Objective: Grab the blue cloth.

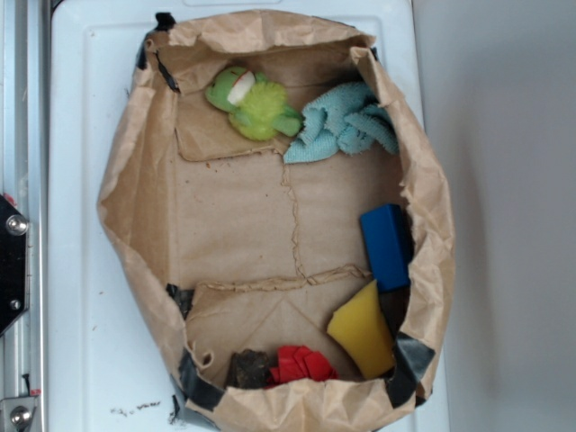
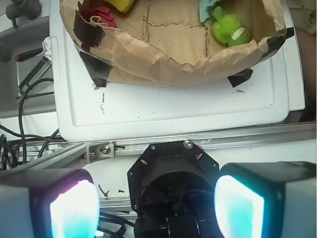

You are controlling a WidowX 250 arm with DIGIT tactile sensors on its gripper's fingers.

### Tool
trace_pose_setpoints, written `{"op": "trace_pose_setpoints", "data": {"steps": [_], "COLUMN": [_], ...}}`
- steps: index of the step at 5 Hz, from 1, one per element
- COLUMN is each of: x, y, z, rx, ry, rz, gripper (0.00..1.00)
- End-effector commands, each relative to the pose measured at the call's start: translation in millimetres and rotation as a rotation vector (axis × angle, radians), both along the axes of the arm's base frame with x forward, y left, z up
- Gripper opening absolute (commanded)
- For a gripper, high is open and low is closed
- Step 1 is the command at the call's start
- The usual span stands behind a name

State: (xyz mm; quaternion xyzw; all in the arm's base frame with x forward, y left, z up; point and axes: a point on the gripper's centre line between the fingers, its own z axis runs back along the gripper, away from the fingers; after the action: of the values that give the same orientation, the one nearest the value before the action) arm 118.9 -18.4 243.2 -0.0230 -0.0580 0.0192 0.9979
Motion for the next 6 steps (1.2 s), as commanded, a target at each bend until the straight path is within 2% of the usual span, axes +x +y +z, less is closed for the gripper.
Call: {"op": "trace_pose_setpoints", "data": {"steps": [1,2,4,6], "x": [0,44,91,134], "y": [0,-2,19,55], "z": [0,-10,-21,-60], "rx": [0.0,-0.002,-0.043,0.002], "ry": [0.0,-0.025,-0.053,-0.117], "rz": [0.0,0.03,0.013,0.022], "gripper": [1.0,1.0,1.0,1.0]}}
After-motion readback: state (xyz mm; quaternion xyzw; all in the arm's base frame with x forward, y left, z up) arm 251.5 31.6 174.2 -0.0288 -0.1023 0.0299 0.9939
